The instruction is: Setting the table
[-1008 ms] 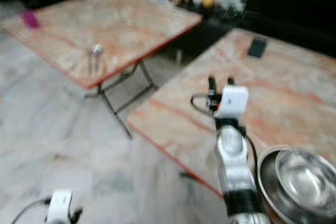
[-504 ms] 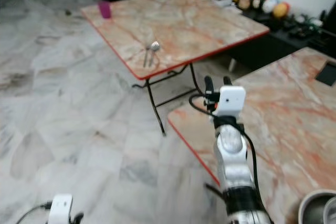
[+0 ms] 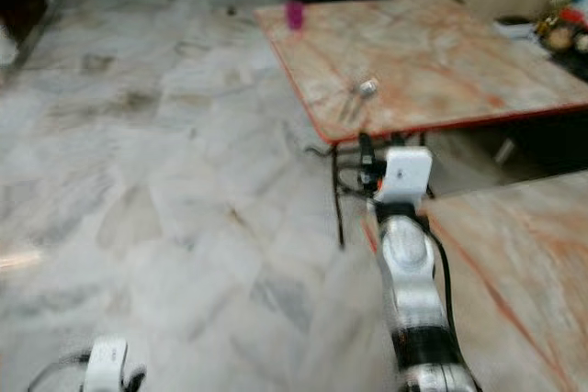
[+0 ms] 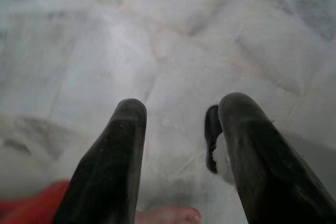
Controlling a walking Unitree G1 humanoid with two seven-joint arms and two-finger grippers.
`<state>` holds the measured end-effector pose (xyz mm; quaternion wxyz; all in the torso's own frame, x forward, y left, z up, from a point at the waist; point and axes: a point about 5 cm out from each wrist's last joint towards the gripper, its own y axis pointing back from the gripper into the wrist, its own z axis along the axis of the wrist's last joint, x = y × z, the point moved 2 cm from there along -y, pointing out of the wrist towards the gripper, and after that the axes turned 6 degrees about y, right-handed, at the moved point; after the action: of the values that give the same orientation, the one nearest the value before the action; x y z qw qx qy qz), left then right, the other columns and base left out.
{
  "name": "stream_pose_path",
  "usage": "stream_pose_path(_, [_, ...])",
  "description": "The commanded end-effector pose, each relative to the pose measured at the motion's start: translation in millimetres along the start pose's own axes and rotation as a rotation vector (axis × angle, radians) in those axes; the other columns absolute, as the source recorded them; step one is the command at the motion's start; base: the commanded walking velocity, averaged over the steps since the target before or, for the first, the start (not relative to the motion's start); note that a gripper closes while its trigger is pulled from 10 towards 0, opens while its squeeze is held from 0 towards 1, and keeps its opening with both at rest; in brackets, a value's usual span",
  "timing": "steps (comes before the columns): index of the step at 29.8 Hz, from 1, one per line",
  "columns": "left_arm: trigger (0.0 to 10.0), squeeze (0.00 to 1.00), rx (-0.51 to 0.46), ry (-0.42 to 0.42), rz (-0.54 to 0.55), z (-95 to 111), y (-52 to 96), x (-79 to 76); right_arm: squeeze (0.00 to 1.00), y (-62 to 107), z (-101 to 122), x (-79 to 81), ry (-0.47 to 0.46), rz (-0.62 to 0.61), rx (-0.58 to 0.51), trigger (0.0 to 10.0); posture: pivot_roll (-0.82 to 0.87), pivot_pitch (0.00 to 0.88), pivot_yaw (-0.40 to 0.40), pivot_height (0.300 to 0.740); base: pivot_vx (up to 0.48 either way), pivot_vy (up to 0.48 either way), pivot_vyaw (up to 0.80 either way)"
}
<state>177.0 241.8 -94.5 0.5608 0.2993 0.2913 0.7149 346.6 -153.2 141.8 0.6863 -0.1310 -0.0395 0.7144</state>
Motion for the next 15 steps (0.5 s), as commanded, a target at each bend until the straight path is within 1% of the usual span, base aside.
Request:
stream_pose_path(1, [10.0, 0.00, 0.009, -0.005, 0.003, -2.0, 0.2, -1.6, 0.00, -0.3, 0.5, -5.9, 0.010, -0.004, -0.003, 10.0, -0.04, 0.000, -0.056, 0.740, 0.000, 0.000, 0.80])
stream_pose_path(15, [10.0, 0.00, -0.003, -0.002, 0.005, 2.1, -0.8, -1.0, 0.00, 1.0, -5.5, -5.6, 0.007, 0.009, 0.017, 10.0, -0.04, 0.000, -0.056, 0.740, 0.000, 0.000, 0.80])
